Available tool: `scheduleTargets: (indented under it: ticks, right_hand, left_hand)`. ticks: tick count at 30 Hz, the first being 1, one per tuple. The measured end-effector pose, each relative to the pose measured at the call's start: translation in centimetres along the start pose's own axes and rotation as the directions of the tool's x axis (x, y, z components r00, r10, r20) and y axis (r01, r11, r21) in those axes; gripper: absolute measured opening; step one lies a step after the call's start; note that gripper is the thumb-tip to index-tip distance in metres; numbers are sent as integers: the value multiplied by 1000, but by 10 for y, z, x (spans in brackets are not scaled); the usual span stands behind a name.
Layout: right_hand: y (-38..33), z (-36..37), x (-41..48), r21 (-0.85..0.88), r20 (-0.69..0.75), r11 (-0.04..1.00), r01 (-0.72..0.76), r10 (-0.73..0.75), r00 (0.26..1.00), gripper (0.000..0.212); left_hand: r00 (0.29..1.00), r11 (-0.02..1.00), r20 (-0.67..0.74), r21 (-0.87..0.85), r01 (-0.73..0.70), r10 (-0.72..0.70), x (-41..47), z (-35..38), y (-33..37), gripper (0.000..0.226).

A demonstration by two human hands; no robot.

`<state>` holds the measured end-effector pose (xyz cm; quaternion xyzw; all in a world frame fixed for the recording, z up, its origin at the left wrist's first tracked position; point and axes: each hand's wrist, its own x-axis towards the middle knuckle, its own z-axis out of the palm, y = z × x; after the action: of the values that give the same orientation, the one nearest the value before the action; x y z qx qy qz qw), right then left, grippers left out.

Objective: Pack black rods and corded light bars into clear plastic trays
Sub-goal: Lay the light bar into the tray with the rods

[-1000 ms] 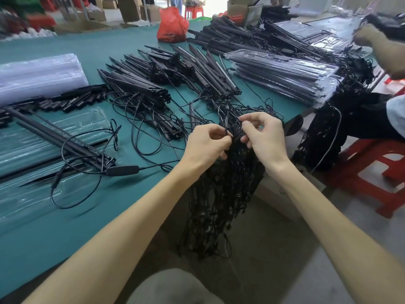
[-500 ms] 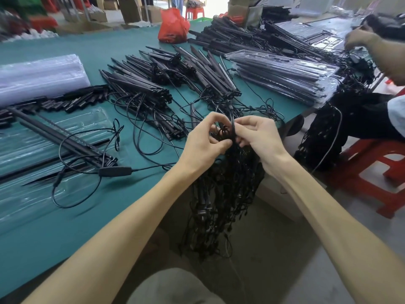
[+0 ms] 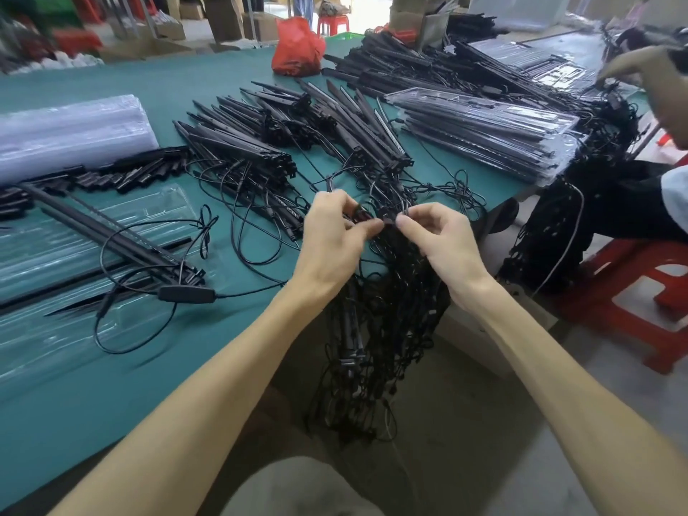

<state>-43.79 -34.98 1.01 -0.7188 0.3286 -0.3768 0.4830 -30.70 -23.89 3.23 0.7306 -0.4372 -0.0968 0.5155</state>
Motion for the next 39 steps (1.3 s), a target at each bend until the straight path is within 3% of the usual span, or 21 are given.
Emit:
scheduleTargets:
  ticks: [2,4,9,12,14,16,20,24,27,30,33,36,39]
  right_hand:
    - [5,-3,0,-24,-28,999,-25,24,999,13]
    - [9,-5,0,-39,-45,998,-50,48,998,9]
    - [11,-1,-1,-84,-150,993,-86,72,986,18]
    - [2,6,-8,-315,-169,948,43,-101,980,29]
    - [-7,13,-15,-466,-46,846,258,-314,948,24]
    - [-14,20,-19,-525,125,747,408,-406,905,21]
    - [-17,30,-17,-616,210,667,419,-374,903,16]
    - [-23,20,-13,-618,66,678,398,-460,886,18]
    - [-44,14,-3,-533,-100,732,425,-553,827,19]
    - [-76,24,4,-464,-97,709,531,-636,765,18]
    - [-97,42,6,-342,10,776,530,-561,828,17]
    - [-108,66,4,-8,138,939,344,-339,931,16]
    - [-111,98,0,219,240,962,163,-215,947,17]
  left_hand:
    - [990,976,-70,-190,104,-119,9,-14,6,21]
    - [979,923,-39,-341,177,-202,17,-33,12,18]
    - [980,901,76,-384,201,-186,19,-70,15,11]
    - [973,857,20,-469,211,-229,19,-87,13,11]
    - [968,836,9,-501,223,-252,17,-92,12,14]
    - [969,834,18,-505,223,-248,15,-93,10,16]
    - [961,789,50,-559,253,-273,10,-90,11,15]
    - [930,798,144,-479,365,-339,5,-93,4,16]
    - [913,824,210,-395,406,-349,0,-91,-1,24]
    - [925,810,184,-445,381,-333,0,-93,-1,15]
    - [931,797,99,-489,353,-351,5,-110,-3,13]
    - [925,800,-8,-506,324,-379,9,-142,-7,15]
    - [934,842,-31,-445,305,-355,4,-178,-14,18]
